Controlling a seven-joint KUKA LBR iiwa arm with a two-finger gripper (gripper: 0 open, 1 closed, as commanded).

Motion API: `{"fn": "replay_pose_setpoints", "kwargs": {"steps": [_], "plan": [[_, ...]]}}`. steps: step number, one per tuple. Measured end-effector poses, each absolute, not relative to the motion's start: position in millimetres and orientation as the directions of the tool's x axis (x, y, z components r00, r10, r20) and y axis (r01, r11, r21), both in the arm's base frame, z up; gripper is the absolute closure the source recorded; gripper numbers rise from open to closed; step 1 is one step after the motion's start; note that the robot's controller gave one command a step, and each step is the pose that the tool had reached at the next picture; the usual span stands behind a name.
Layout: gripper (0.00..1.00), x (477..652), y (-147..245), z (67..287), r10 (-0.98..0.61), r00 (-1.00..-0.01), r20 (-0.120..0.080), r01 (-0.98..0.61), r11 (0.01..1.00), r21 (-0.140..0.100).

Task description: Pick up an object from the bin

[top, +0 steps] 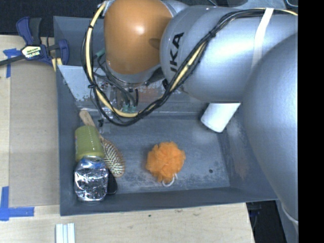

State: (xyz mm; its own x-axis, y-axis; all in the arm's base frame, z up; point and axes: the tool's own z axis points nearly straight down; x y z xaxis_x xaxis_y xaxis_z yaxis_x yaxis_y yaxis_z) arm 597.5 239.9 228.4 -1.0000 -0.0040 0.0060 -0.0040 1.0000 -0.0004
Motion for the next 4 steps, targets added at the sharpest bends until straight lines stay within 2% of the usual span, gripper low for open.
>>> {"fn": "replay_pose_setpoints", "kwargs": {"steps": [1,2,3,4], "plan": [[0.0,619.3,90.8,240.0,-0.099,-0.995,0.005,-0.099,0.995,-0.003],[0.0,618.2,14.8,244.2,-0.081,-0.997,0.006,-0.081,0.997,-0.006],[0.0,605.1,25.8,207.5,-0.104,-0.995,0.007,-0.105,0.995,-0.005],[0.0,545.7,21.1,158.3,0.081,-0.997,0.01,0.08,0.997,-0.007]]}}
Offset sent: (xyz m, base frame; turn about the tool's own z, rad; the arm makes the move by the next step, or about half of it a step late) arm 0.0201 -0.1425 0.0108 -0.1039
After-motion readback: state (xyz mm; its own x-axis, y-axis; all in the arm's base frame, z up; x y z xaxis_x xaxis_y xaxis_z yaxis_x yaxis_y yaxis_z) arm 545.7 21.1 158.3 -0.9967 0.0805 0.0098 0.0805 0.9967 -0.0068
